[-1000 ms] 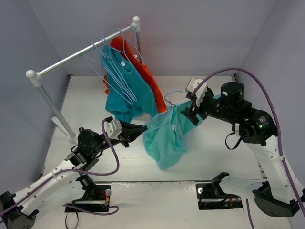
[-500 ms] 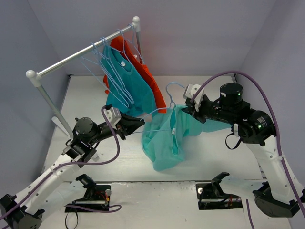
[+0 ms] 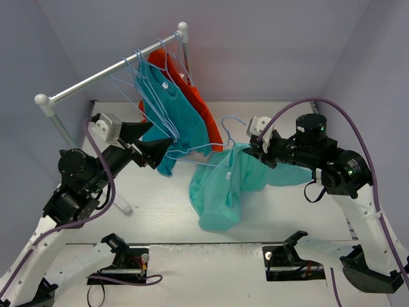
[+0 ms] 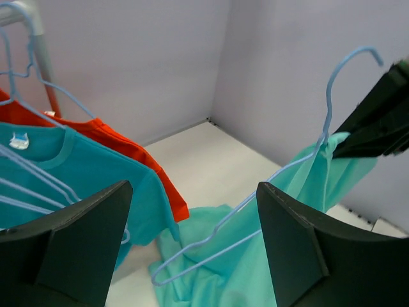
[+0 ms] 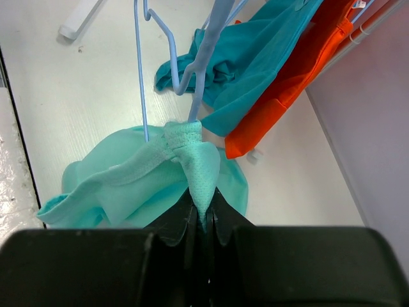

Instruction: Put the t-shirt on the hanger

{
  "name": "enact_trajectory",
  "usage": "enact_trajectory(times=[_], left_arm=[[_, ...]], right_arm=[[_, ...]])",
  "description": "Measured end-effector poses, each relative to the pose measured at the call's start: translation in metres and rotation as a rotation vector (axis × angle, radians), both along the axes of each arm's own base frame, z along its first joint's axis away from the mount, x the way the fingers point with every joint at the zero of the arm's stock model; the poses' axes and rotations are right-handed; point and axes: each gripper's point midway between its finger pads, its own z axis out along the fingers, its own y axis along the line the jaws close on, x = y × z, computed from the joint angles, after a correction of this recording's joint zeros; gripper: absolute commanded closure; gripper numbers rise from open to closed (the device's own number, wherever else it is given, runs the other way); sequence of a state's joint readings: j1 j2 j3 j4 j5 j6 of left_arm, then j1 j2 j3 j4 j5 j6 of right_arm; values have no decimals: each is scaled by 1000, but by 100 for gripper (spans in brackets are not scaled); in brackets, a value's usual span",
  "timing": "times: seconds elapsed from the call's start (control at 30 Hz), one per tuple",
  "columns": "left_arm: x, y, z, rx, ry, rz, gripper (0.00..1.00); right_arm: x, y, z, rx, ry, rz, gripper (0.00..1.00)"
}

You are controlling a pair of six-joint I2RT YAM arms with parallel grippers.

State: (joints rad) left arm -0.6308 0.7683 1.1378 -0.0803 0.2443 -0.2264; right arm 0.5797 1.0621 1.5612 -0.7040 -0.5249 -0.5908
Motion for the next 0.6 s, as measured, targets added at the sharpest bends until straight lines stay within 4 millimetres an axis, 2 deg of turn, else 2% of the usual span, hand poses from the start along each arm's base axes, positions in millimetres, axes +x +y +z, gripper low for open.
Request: enact_trajectory(times=[0.13,0.23,0.4,0.5,0.6], left_arm=[[-3,6,-2,-92,127,38,26],[-6,-13,-20,-134,257,3,26],[-18,-69,-78,-75,468,-27,26],[-28,-103,-120,12,569,-13,26],[-35,-123,-151,66,639,13,26]], right_arm=[[1,-1,0,2,3,-13,100],[4,-2,1,4,-1,-31,100],[10,-5,3,6,-12,-67,100],[14,-6,4,9,-17,-91,100],[18,-8,3,9,-20,-111,100]])
